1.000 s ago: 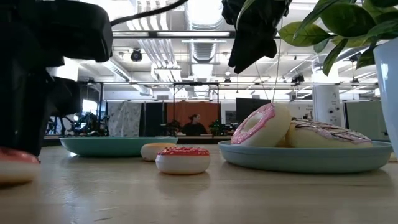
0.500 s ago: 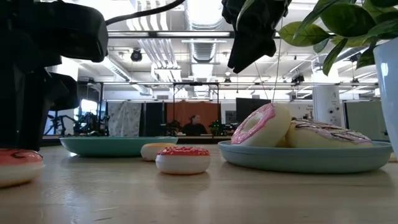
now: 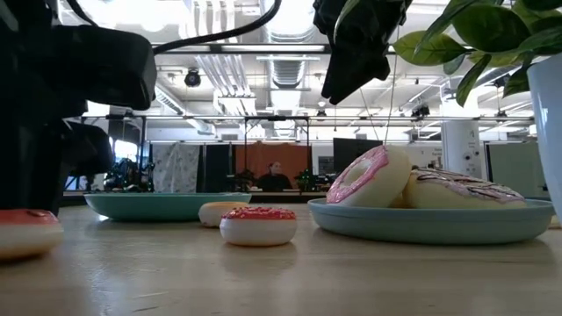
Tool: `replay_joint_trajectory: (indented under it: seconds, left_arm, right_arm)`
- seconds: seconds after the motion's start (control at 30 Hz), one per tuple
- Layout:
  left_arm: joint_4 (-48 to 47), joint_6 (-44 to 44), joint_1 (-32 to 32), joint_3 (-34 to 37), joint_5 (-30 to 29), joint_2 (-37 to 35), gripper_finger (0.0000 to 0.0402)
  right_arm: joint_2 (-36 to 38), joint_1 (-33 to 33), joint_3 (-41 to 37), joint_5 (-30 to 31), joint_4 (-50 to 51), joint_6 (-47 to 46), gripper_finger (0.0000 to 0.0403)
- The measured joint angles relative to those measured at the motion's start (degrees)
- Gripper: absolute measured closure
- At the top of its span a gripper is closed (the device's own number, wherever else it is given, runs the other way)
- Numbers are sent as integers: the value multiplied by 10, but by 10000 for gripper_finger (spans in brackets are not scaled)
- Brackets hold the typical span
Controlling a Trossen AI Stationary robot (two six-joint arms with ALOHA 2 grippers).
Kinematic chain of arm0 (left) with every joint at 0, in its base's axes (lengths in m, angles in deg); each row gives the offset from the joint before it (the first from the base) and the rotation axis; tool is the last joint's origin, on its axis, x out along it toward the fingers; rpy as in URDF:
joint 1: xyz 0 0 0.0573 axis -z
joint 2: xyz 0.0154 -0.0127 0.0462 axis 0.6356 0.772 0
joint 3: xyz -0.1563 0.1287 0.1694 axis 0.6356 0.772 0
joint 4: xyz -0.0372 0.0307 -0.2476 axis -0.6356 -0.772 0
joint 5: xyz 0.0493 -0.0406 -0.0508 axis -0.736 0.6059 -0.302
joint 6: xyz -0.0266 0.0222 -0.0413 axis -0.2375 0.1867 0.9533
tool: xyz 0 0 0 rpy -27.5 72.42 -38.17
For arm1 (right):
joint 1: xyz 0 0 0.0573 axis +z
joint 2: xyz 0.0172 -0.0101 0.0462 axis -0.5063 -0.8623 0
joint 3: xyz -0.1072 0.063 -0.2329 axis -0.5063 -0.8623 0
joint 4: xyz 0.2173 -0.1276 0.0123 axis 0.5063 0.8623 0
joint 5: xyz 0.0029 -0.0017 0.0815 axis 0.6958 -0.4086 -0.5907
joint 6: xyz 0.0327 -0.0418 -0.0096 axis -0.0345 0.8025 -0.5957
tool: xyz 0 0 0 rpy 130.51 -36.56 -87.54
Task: Pick & Place donuts
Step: Put the small orange donut on the green plate
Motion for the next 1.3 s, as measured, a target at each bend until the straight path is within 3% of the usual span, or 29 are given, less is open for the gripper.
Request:
replay_joint_trajectory:
  seconds: [0.3,0.53,0.8,1.07,1.3]
  left_arm:
    - [-17,4,-8,0,-3,-19,395]
    - [-63,16,-45,-3,-41,-72,401]
    - [-84,-66,-175,4,-119,-128,401]
    - [-81,-172,-291,23,-87,-67,401]
    - [-27,-183,-300,23,-58,-80,393]
  right_arm:
    - [0,-1,-6,11,-4,8,257]
    - [0,-6,-9,14,-9,8,266]
    - [0,-12,-19,14,-18,6,271]
    - [0,-12,-23,10,-23,-7,276]
    - [0,-6,-23,7,-21,-22,275]
